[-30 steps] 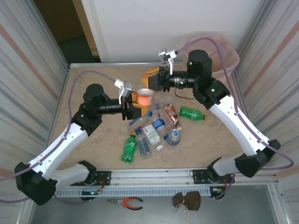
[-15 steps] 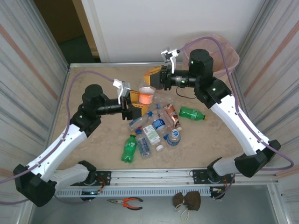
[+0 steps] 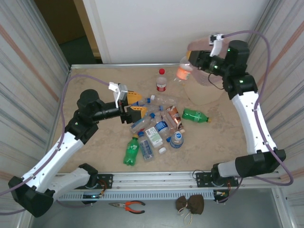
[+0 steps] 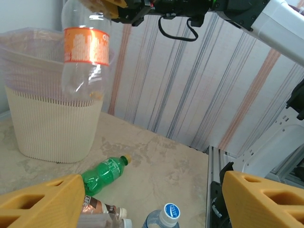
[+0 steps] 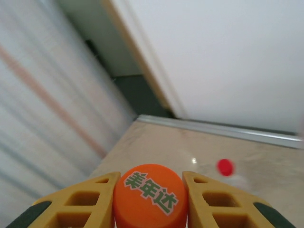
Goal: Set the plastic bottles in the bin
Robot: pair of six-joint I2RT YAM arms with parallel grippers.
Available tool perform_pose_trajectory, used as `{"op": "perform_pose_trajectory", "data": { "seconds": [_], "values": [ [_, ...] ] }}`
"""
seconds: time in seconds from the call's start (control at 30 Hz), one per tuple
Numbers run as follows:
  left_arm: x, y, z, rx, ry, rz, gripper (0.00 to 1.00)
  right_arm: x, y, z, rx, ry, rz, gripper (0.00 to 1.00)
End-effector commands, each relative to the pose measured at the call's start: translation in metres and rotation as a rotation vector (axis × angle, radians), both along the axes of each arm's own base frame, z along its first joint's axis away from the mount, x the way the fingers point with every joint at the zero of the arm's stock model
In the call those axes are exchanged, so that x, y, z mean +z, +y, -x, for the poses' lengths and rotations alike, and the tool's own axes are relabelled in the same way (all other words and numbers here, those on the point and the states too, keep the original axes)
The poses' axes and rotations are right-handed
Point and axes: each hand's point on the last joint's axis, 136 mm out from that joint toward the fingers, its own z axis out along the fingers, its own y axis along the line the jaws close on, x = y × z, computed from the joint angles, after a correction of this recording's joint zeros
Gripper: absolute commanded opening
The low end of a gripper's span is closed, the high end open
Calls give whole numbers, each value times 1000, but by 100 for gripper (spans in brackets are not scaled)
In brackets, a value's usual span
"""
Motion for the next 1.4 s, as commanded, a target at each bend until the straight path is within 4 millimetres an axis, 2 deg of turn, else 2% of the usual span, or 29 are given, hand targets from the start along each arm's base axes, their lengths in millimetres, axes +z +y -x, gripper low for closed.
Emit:
{"op": "perform_pose_trajectory", "data": {
  "seconds": [0.0,0.2,0.3,0.37,0.6,0.73,0.83,0.97,1.27,1.37],
  "values": [
    [-4,1,2,7,-20,-13,77,21,-39,-15,-138,-54,23,18],
    [-4,1,1,12,-19,-16,77,20,-102,-53,-331,-77,131,17],
    [-6,2,0,17,-15,-22,77,10,-126,-72,-415,-81,239,17],
    [-8,3,-1,26,-12,-27,77,12,-136,-83,-441,-111,307,18],
    [-17,6,-10,68,8,-44,77,-23,-161,-128,-487,-118,588,18],
    [-21,8,-14,80,20,-52,77,-58,-166,-155,-462,-55,737,18],
    [-23,9,-18,89,30,-54,77,-94,-168,-176,-433,15,840,19],
    [-27,9,-22,95,43,-57,77,-145,-174,-193,-400,133,916,19],
    [-31,8,-26,101,69,-57,77,-243,-178,-204,-320,354,924,22],
    [-31,8,-26,101,74,-54,76,-268,-180,-205,-300,398,932,22]
  ]
}}
